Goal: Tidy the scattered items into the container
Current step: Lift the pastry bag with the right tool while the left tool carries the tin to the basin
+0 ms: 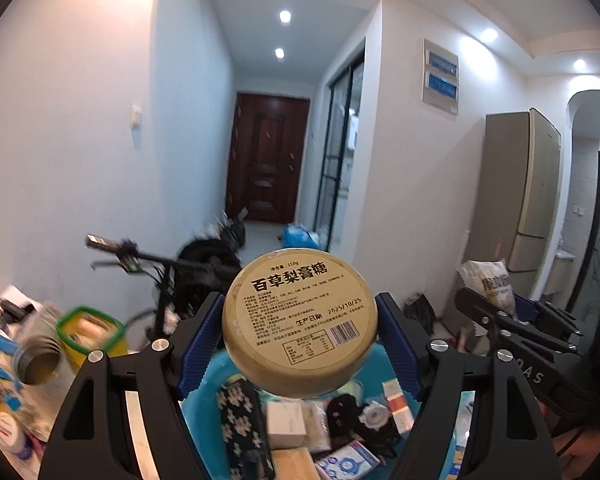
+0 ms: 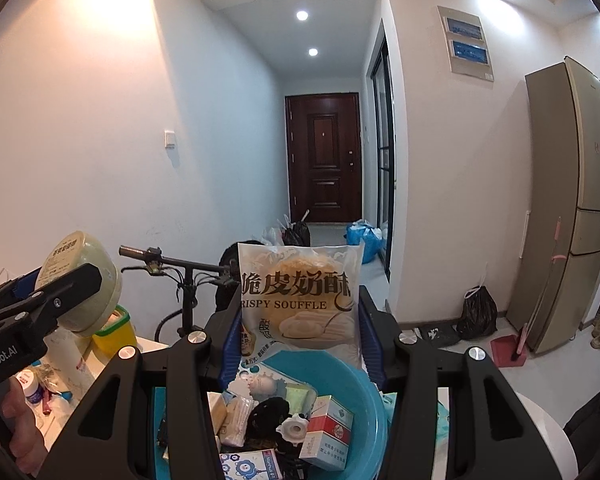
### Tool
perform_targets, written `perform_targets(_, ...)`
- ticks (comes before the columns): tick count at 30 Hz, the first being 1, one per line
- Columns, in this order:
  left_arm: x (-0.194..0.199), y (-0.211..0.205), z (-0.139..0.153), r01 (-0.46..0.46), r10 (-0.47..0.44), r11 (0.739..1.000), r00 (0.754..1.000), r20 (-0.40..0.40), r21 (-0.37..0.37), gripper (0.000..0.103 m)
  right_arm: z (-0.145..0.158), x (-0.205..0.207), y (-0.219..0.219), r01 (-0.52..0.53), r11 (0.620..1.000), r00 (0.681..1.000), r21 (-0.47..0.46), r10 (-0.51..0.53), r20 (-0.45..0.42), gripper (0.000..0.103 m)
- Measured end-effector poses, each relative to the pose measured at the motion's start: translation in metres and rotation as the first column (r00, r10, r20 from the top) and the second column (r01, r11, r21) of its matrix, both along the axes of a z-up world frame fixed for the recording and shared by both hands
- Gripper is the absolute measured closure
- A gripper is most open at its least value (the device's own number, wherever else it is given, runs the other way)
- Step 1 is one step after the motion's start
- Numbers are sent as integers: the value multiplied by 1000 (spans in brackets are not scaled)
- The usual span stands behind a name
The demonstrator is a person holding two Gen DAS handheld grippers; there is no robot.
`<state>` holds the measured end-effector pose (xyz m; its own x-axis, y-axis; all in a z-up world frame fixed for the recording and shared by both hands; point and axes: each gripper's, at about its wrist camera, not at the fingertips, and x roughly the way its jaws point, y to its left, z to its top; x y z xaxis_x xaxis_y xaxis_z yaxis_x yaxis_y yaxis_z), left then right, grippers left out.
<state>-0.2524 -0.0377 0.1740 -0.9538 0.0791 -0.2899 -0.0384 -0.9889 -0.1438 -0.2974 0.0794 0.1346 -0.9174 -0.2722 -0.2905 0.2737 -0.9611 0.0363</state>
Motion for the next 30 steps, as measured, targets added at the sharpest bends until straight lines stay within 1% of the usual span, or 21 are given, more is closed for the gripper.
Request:
perform_targets(1,-7,1,-5,5,-6,1000,1000,21,7,26,-3,-4,-1,-2,1000,1000,2,2,14,54)
perform_targets(6,-29,6,-26,4,-3,1000,996,89,-11,26,-17,-21,-4,-12,1000,997,12,11,73,54)
perform_targets(9,-40,6,-38,9,-8,1000,992,129,-8,26,-27,-32,-4,-5,1000,994,26,2,106,54)
perform_targets(12,-52,7,-51,7,-3,1000,985,171,-20,26,-39,-42,-5,-5,999,988,35,0,153,54)
perform_targets(16,-68,4,-68,10,-6,1000,972,236,-12,26,-56,-55,-5,-9,999,976,40,1,218,54)
perform_targets(20,-81,1,-83,-1,9,1000,958,288,-26,26,-71,-61,-13,2,994,972,113,-28,233,54)
perform_targets(24,-90,-5,-96,-10,11,1000,941,337,-6,26,-81,-66,-15,-32,995,959,98,3,283,54)
perform_targets(30,-99,-7,-111,3,-8,1000,921,390,14,26,-94,-71,-14,-47,995,942,92,13,334,54)
